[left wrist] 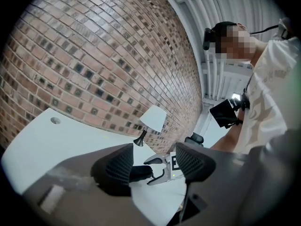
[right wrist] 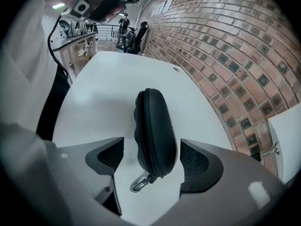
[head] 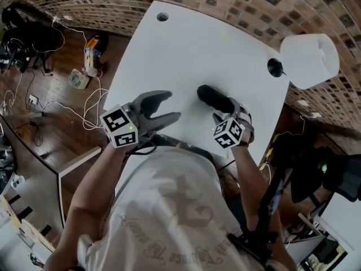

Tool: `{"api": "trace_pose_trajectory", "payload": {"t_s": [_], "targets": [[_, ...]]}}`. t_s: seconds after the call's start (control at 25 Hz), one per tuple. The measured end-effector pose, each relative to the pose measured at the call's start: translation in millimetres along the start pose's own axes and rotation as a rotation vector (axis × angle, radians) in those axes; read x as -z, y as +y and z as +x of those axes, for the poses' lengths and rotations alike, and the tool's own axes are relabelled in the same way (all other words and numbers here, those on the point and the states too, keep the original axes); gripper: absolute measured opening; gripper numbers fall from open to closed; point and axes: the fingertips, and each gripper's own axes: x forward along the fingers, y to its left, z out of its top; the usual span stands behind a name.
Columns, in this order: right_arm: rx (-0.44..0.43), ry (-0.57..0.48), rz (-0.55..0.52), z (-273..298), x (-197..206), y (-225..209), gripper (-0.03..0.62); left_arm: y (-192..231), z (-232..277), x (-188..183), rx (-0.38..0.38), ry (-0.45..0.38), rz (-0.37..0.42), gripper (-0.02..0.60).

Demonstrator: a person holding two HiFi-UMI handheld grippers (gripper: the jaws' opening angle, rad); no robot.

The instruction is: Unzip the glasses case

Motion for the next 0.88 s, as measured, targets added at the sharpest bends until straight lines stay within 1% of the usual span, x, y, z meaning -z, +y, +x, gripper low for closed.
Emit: {"api": "trace_pose_trajectory", "payload": {"t_s": [0.16, 0.4, 0.48, 0.56, 0.64, 0.76, 0.8, 0.88], "targets": [[-0.046, -0.084, 0.057, -13.1, -6.3, -1.7, 0.383, -2.7, 3.0, 1.1, 0.005, 0.001, 0.0, 0.299], [-0.086, -0.192, 0.153, -23.8, -1.8, -26.7, 0.383, -4.7, 6.8, 3.1, -0.005, 0.017, 0.018, 0.299], [-0.094, -0.221, 0.152, -27.8, -2.0, -32.7, 0.366, -5.0, 8.8, 8.2, -0.017, 0.041, 0.038, 0.292], [-0.092, -0.237, 0.137, -29.9, -4.3, -37.5, 0.311, -5.1, 15.4, 16.8, -0.022, 0.082, 0.078, 0.277], [-0.099, -0.234, 0.111, -26.7, -6.8, -38.1, 0.288, -6.7, 26.1, 23.9, -0.014, 0.11, 0.106, 0.27], [-0.14, -0.212, 0.074, -19.3, -9.8, -31.7, 0.282, -11.9, 42.8, 30.0, 0.006, 0.125, 0.111, 0.265], [-0.155, -0.208, 0.072, -17.5, -10.4, -30.2, 0.282, -14.1, 47.8, 32.4, 0.014, 0.134, 0.115, 0.265], [-0.181, -0.212, 0.09, -16.3, -11.4, -29.8, 0.259, -18.7, 55.6, 37.3, 0.031, 0.157, 0.126, 0.265]]}}
